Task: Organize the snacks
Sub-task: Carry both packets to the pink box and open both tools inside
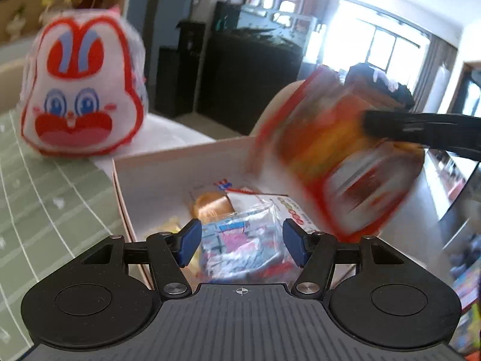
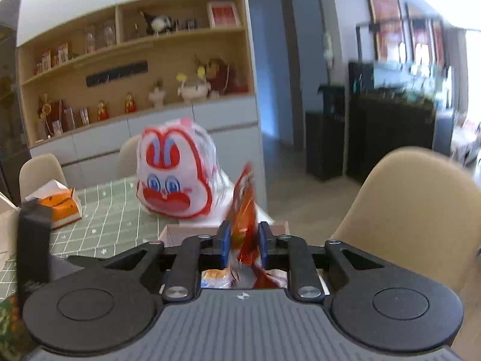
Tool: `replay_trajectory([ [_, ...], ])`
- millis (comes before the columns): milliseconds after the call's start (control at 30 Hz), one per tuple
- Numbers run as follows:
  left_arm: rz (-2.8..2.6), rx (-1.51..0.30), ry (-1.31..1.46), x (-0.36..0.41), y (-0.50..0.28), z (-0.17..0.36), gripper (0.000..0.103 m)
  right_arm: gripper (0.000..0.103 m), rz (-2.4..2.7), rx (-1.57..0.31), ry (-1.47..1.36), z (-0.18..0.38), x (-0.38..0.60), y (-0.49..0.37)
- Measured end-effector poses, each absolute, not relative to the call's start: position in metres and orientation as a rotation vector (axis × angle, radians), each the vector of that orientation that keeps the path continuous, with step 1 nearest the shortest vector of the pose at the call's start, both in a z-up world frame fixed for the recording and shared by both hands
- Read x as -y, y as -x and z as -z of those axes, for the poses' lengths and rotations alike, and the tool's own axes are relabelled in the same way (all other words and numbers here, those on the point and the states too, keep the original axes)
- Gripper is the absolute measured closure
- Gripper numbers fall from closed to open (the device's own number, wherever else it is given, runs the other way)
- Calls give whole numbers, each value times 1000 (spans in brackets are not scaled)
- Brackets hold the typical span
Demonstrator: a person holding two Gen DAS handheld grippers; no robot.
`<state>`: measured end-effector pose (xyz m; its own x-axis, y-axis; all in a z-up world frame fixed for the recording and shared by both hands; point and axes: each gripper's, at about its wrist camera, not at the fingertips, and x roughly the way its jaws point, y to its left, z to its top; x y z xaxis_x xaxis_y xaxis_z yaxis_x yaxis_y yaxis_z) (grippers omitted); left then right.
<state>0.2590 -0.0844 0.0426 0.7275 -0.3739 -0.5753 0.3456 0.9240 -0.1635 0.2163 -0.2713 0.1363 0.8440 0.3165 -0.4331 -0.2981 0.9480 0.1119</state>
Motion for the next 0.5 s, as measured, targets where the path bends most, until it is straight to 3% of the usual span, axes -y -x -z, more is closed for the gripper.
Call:
replay_trajectory([
  [300,392,-604,-9,76,-251,-49,38,89,-349,-723,-156,-67,249,-279],
  [500,354,-576,84,48,-230,-62,38,88,-348,-715,-173,-73,262,-258],
])
